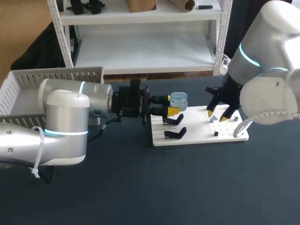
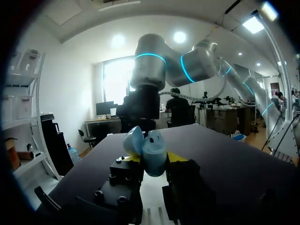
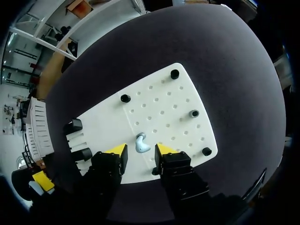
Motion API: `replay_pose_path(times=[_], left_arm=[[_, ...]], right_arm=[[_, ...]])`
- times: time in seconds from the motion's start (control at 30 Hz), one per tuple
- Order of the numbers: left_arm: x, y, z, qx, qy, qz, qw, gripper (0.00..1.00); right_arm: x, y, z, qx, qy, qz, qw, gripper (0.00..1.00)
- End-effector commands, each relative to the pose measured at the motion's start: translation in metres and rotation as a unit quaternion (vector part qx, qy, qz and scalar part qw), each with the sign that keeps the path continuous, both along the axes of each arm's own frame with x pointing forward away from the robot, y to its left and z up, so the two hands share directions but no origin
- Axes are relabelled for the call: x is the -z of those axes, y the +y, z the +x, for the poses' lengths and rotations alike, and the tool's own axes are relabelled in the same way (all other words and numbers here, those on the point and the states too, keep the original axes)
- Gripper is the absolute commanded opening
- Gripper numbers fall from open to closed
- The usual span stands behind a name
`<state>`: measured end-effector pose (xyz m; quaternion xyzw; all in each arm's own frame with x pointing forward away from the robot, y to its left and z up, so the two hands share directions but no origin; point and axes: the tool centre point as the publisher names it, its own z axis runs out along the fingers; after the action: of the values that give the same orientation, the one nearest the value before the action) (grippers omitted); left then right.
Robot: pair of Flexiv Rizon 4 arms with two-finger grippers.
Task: Pick up each earbud case from the left stands, insert the matching earbuds, close the lid, and place the case in the box.
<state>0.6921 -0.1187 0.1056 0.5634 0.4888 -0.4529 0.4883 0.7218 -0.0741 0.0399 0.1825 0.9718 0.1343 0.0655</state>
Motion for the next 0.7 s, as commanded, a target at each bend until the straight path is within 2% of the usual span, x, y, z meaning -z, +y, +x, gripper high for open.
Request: replay_pose_path(times=[0.03, 0.7], left_arm=[[0.0004, 0.0001, -0.0018, -0.003, -0.001, -0.001, 1.000, 0.00], [0.0004, 0.0001, -0.0018, -0.003, -0.001, -0.001, 1.000, 0.00]], right_arm=[[0.0004, -0.0024, -0.0004, 0.001, -0.001, 0.002, 1.000, 0.37], [0.0054, -0.0005, 0.0046, -0.016, 0.003, 0.015, 1.000, 0.35]])
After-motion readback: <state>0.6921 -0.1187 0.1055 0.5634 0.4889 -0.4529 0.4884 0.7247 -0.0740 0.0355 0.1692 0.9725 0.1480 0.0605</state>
